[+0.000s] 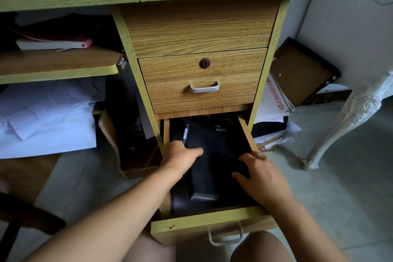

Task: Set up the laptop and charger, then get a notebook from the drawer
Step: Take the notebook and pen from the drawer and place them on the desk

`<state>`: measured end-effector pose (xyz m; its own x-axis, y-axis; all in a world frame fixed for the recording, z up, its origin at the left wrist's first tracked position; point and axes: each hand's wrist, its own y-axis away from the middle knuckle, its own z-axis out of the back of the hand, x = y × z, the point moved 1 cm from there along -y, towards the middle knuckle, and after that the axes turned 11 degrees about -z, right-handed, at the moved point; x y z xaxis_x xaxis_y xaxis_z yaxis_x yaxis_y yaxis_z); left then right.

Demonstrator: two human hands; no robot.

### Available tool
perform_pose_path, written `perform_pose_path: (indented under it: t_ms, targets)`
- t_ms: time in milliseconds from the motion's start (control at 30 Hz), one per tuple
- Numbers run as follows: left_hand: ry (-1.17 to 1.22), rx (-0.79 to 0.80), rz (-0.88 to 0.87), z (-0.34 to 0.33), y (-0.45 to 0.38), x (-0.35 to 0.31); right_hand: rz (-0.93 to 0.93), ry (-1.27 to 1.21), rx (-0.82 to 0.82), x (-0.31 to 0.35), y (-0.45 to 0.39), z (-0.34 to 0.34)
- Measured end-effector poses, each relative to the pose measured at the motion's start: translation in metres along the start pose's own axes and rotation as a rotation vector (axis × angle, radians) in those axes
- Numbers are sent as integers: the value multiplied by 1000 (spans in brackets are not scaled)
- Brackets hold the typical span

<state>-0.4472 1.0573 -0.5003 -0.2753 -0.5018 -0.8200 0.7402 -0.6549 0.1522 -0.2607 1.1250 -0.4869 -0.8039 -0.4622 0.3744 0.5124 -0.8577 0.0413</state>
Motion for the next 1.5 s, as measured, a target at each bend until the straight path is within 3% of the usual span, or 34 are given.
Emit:
perform_pose_path:
  t_ms: [67, 233, 400, 567, 700, 833, 1100, 1200, 1500]
  targets:
    - [39, 31, -40, 2, 2, -6, -12, -5, -27, 0, 1, 1]
    - [-204, 88, -28, -1, 11, 0, -27, 9, -30, 2, 3, 2]
    - [-365, 95, -224, -7, 16, 3, -34, 22, -11, 4, 3, 2]
    - [59, 174, -201, 0, 13, 12, -83, 22, 20, 7, 0, 2]
    - [274, 137, -139, 20, 10, 11, -129, 15, 51, 18, -2, 3]
    - [350, 168, -17, 55, 21, -2, -255, -150, 109, 38, -6, 19]
    - [357, 281, 47, 114, 63, -48, -791, -642, 494, 50, 3, 85]
    - [356, 334, 56, 134, 76, -71, -753, -761, 547, 64, 16, 114]
    - [71, 400, 32, 198, 124, -161, -590, -916, 390, 102, 56, 233]
